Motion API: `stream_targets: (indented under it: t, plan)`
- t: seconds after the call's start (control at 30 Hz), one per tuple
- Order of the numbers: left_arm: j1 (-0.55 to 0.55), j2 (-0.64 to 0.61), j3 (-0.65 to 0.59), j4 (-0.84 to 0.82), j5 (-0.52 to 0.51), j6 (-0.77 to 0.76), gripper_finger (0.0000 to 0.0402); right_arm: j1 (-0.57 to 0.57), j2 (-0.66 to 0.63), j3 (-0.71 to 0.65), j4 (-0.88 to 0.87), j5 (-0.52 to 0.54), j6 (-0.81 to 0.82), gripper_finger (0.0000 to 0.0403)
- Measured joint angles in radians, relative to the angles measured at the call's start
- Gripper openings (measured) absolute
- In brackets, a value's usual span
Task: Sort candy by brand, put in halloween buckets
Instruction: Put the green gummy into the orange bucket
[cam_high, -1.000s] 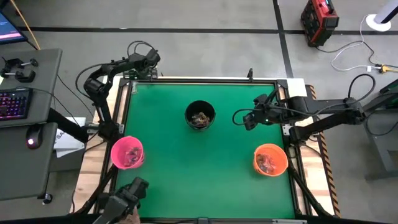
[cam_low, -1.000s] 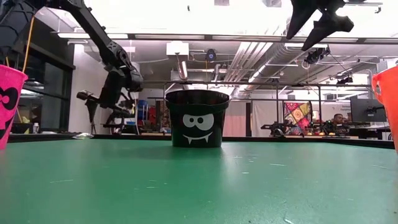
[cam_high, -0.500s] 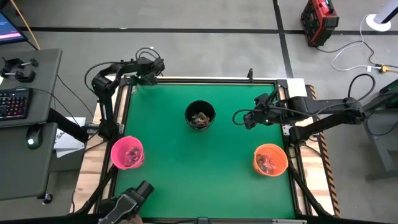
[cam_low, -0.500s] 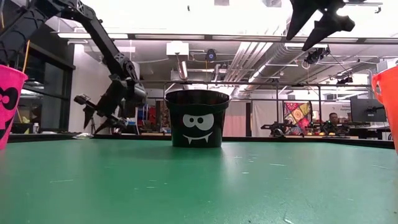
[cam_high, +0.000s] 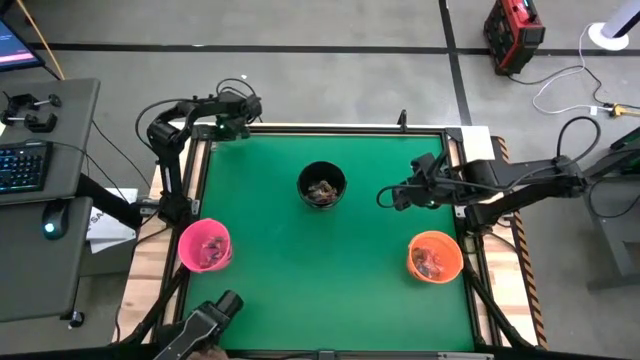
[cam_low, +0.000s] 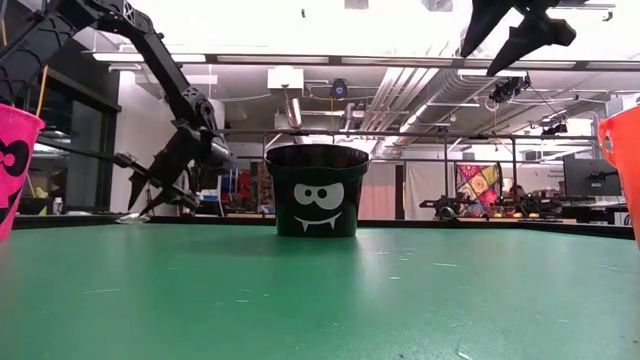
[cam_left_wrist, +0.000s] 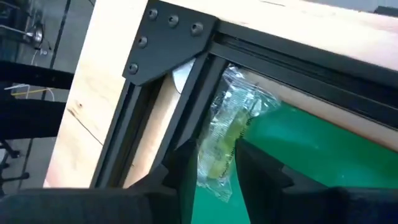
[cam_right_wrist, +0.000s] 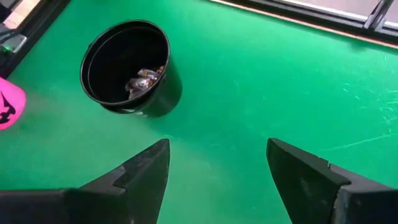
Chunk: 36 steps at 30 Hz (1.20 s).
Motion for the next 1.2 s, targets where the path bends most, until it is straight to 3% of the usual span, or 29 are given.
stream_targets:
  t: [0.13, 0.33, 0.53, 0.7, 0.83, 0.93, 1.03, 1.2]
  plan:
    - [-0.001, 0.000, 0.000, 0.002, 0.009, 0.031, 0.0095, 0.020, 0.000, 0.000, 0.001, 0.007, 0.000, 0.0261]
    - [-0.001, 0.007, 0.005, -0.013, -0.036, -0.044, 0.0094, 0.025, 0.000, 0.000, 0.003, 0.012, 0.043, 0.0261]
    - [-0.002, 0.154, 0.136, -0.163, -0.012, -0.010, 0.0094, 0.034, 0.000, 0.000, 0.003, 0.005, 0.076, 0.0261]
    - [0.029, 0.184, 0.193, -0.159, -0.003, 0.235, 0.0094, 0.058, 0.000, 0.000, 0.001, 0.007, 0.076, 0.0261]
    - [0.028, 0.183, 0.191, -0.154, 0.002, 0.230, 0.0093, 0.067, 0.000, 0.000, -0.001, 0.012, 0.076, 0.0261]
    - [0.057, 0.171, 0.175, -0.133, 0.069, 0.235, 0.0071, 0.069, 0.000, 0.000, -0.006, 0.012, 0.076, 0.0261]
    - [0.100, 0.168, 0.173, -0.122, 0.172, 0.229, 0.0018, 0.073, 0.000, 0.000, -0.013, 0.010, 0.076, 0.0261]
    - [0.080, 0.171, 0.194, -0.130, 0.217, 0.349, 0.0003, 0.076, 0.000, 0.000, -0.041, 0.007, 0.079, 0.0261]
